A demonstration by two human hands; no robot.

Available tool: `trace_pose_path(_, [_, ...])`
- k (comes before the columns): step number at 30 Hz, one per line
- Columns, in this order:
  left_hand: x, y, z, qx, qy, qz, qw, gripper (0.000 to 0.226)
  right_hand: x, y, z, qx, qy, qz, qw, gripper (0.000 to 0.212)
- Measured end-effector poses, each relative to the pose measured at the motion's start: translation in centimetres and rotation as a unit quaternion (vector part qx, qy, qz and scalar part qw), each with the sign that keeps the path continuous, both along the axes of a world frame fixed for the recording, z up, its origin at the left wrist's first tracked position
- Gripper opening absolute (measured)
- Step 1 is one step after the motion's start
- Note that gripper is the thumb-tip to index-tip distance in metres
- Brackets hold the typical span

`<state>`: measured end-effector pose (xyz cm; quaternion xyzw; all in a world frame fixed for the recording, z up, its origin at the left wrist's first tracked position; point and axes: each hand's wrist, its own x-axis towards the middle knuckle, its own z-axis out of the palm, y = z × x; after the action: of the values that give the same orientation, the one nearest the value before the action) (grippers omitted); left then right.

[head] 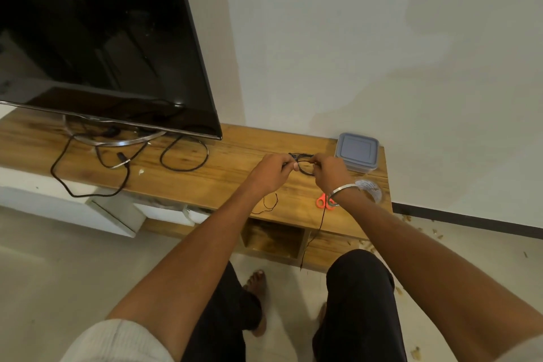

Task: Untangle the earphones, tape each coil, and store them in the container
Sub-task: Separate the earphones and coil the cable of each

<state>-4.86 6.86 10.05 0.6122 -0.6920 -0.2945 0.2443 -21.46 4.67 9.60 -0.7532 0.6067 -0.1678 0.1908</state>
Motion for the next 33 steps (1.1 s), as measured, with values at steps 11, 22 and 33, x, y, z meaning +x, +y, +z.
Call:
trace_pose_path(11, [1.3, -1.0, -0.6, -0.009, -0.006, -0.034, 0.999, 0.022, 2.1, 1.0, -0.2, -0.011, -0.018, 0.044, 0.999, 0.027])
trace_pose_path(22, [1.2, -2.9, -1.1, -0.007, 0.008, -0.056, 0.998, 0.018, 1.4, -0.6, -0.9, -0.019, 0.021, -0.051, 0.998, 0.025])
trace_pose_path(33, [0.5, -2.7, -1.3, -0.007, -0.012, -0.049, 0.999, 0.021, 1.7, -0.5, -0.7, -0.028, 0.015, 0.065, 0.997, 0.022])
